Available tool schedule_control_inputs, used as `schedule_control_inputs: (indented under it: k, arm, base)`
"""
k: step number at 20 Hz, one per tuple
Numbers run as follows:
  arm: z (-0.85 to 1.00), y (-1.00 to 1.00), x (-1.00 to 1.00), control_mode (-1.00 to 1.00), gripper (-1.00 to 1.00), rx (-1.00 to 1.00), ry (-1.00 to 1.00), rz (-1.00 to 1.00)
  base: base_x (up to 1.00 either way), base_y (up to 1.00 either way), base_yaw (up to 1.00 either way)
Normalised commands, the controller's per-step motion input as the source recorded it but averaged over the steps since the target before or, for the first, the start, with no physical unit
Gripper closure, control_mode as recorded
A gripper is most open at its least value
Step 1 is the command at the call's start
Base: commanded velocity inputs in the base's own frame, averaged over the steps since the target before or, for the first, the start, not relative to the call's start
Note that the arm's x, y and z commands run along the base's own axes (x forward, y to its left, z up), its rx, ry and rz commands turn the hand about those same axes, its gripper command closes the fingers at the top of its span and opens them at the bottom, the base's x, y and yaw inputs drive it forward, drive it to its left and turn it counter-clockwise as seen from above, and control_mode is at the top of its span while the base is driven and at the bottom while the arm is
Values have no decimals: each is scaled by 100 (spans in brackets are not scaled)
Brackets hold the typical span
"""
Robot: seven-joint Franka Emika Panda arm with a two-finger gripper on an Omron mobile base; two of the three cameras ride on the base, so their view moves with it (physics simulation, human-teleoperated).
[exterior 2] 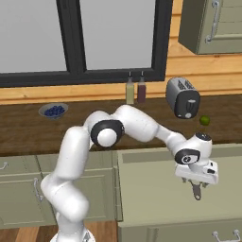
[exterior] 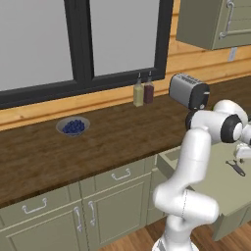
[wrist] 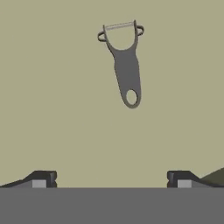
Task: Pick the peeler from the drawer and place it on the counter.
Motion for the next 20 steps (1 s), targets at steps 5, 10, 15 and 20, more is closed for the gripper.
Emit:
schedule_control_inputs:
  k: [5, 10, 15, 20]
  arm:
    - [-50, -27, 34, -100, -100, 3, 2, 2]
    - [-52, -5, 9, -100, -100, 0, 1, 0]
    - [-47, -4, 12, -100, -100, 7, -7, 0]
    - [-27, -37, 19, -100, -100, 1, -2, 0]
  base:
    - [0, 0, 0]
    - [0, 0, 0]
    - [0, 0, 0]
    - [0, 0, 0]
